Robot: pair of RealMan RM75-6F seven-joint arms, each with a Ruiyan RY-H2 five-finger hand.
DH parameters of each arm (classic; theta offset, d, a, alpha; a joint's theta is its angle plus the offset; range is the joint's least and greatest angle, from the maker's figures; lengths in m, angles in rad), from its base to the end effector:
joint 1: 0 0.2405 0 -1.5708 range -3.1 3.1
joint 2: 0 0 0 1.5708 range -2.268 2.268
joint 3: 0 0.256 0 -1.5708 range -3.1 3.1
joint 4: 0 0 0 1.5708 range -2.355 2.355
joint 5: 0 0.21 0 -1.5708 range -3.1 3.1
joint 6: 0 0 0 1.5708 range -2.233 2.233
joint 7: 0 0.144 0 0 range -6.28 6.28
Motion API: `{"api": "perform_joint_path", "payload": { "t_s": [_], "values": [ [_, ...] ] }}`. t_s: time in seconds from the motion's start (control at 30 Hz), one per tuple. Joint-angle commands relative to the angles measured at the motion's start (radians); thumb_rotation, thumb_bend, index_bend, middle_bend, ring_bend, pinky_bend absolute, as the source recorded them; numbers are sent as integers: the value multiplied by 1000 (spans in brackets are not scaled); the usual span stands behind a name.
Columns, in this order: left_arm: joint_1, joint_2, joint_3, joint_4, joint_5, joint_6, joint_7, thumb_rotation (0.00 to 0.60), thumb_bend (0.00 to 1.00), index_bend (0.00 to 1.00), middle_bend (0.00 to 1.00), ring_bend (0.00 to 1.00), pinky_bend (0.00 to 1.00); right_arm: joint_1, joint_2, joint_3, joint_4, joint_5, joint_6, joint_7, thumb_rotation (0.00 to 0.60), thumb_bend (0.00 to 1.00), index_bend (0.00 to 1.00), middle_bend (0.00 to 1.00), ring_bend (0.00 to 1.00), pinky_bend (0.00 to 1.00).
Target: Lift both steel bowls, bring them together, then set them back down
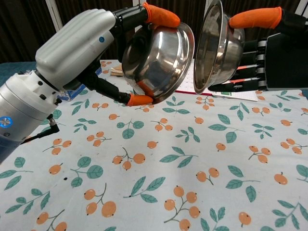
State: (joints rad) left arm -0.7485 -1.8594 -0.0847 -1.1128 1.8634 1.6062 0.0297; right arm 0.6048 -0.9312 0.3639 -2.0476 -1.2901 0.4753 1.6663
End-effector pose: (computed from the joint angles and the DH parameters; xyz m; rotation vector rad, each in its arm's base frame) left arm -0.0727 0.2782 -0.0295 -1.8149 -0.3087 -1.8210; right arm -0.1117 -0.2827 0.0970 -0.6151 2.6907 -1.1698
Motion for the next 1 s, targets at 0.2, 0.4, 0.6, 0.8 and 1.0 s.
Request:
{"api": "perform_joint_path", "payload": {
  "t_s": [0.2, 0.4, 0.6, 0.8, 1.0],
  "values": [
    [-15, -14, 2, -16, 25, 8, -10, 600, 185, 318, 432, 319, 544, 11, -5, 8, -80, 125, 19, -85, 600, 475, 974, 925, 777, 795],
    [-18, -18, 2, -15, 39, 23, -9, 600, 185, 317, 431, 318, 543, -1, 9, 18, -156, 168, 34, -129, 600, 475, 974, 925, 777, 795],
    [-12, -11, 9, -31, 48, 29, 12, 600, 185, 317, 430, 317, 543, -17, 37, 28, -217, 182, 47, -190, 600, 475, 973, 925, 777, 795],
    [-4, 7, 17, -68, 68, 47, 32, 600, 185, 317, 430, 317, 543, -35, 52, 33, -194, 221, 67, -224, 600, 476, 974, 925, 777, 795],
    [4, 39, 21, -125, 88, 58, 60, 600, 185, 317, 430, 317, 543, -53, 56, 52, -125, 238, 48, -216, 600, 475, 973, 925, 776, 795]
  ]
}}
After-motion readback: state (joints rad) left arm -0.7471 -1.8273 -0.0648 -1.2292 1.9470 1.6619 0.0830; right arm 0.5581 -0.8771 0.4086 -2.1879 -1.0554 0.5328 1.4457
